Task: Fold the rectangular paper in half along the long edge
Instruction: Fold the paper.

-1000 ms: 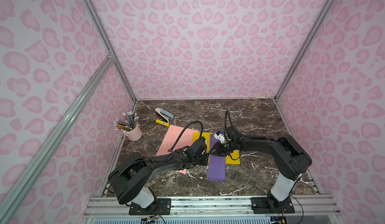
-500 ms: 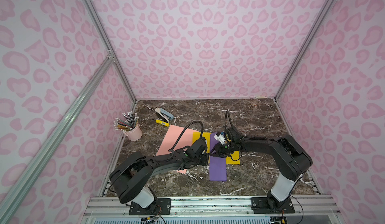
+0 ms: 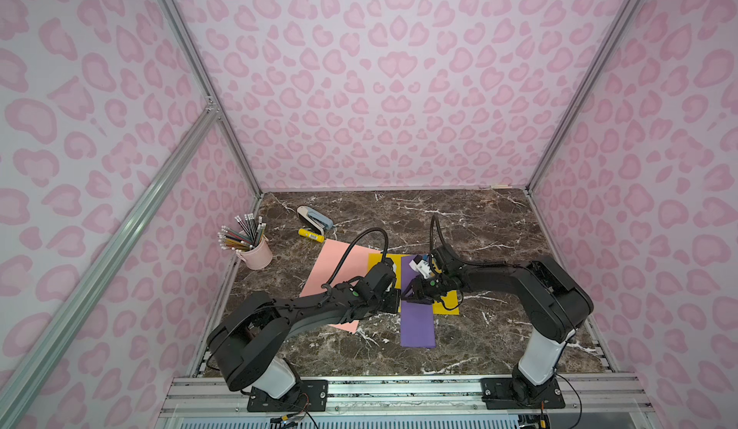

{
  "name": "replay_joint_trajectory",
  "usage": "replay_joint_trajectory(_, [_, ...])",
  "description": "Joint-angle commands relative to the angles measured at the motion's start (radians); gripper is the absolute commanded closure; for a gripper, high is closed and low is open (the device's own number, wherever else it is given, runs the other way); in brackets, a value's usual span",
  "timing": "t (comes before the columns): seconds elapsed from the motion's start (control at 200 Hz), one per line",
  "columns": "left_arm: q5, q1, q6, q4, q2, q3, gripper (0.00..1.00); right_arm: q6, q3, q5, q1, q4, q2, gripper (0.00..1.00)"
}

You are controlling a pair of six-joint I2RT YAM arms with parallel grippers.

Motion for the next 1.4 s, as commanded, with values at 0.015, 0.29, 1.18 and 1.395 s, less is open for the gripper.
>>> replay_joint_trajectory(0.015, [0.005,0.006,0.018,0.029,0.005,0.027,0.96,-0.010,0.008,0.014,0.001,-0.006,0.000,0.63])
replay_joint_trajectory(0.29, [0.035,0.055,0.059,0.049,0.072,0.113,0.96,-0.012,-0.003,0.016,0.000,-0.007,0.003,0.63])
replay_joint_trajectory(1.18, [0.220,0.125,0.107,0.184,0.352,0.206,0.96,0.009,-0.006,-0.014,0.005,0.032,0.005,0.63])
replay_joint_trajectory(1.395, [0.169,0.125,0.091,0.157,0.371,0.171,0.96,0.012,-0.006,-0.020,0.005,0.034,-0.008,0.63])
